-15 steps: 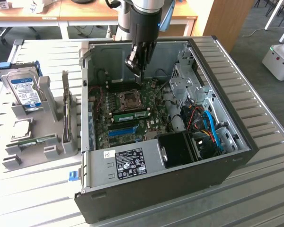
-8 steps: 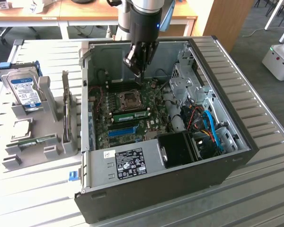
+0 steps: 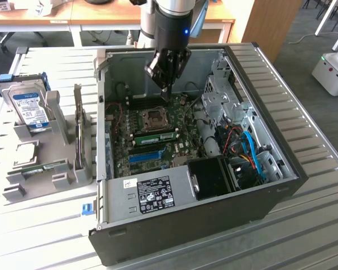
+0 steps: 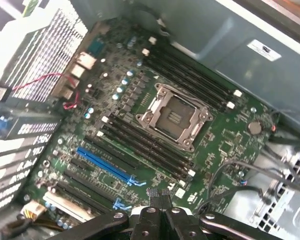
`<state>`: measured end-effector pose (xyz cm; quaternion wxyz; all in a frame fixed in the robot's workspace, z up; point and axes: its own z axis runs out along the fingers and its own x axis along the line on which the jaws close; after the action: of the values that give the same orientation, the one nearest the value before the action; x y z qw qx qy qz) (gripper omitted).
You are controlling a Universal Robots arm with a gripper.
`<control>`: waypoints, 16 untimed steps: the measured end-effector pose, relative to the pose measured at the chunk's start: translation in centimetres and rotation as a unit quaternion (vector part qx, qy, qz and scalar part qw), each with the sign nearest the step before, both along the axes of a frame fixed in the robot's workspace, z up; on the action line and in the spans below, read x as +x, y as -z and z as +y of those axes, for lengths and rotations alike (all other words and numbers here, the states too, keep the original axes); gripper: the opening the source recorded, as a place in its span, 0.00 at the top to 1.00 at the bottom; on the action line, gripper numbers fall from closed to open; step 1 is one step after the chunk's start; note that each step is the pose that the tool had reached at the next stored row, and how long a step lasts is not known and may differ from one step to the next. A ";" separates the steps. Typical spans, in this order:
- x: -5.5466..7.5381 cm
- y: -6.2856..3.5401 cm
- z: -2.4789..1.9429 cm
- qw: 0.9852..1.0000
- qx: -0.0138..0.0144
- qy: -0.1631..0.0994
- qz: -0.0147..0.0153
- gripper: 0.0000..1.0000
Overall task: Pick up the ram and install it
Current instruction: 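Press down the ram until it locks into place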
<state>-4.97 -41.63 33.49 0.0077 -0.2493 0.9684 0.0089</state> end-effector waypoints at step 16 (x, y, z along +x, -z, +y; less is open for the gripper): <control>0.0 0.07 0.00 0.993 0.000 0.122 0.000 0.89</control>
<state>-4.97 -41.63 33.42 0.0087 -0.1292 0.9915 0.0079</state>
